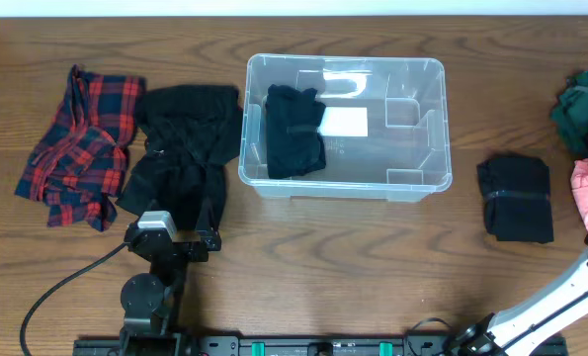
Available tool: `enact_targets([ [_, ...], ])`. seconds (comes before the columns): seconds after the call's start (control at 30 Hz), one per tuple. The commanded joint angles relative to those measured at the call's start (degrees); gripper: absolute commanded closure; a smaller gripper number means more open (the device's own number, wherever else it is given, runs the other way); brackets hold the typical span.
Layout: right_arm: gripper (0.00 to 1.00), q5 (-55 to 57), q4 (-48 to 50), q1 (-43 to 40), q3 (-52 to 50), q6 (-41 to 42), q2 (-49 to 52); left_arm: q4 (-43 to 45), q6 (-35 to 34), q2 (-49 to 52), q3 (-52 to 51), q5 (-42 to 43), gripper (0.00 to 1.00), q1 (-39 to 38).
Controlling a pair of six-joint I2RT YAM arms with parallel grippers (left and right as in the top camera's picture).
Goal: Pack container
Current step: 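Reach right gripper to the green folded cloth at far right and grasp, then carry the green cloth with right gripper and lower it into the bin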
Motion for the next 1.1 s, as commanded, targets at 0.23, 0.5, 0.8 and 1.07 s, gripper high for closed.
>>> enact_targets([
  [0.23,0.99,-1.4,-8.5,1.7,4.7,-2.3,-2.2,-2.1,0.3,0.1,-1.0,-0.9,0.02,0.3],
  [0.5,0.99,-3.0,-20.4,3.3,10.6,-8.5,-12.6,-2.1,0.3,0.1,-1.0,-0.9,0.02,0.3],
  [0.8,0.99,-8.7,-25.5,8.0,11.6,-10.3,-24.3,-2.1,0.3,0.1,-1.0,-0.9,0.02,0.3],
  [1.07,0.99,-14.7,-29.2,17.7,11.6,-9.3,-32.7,-2.1,0.3,0.1,-1.0,-0.9,0.02,0.3],
])
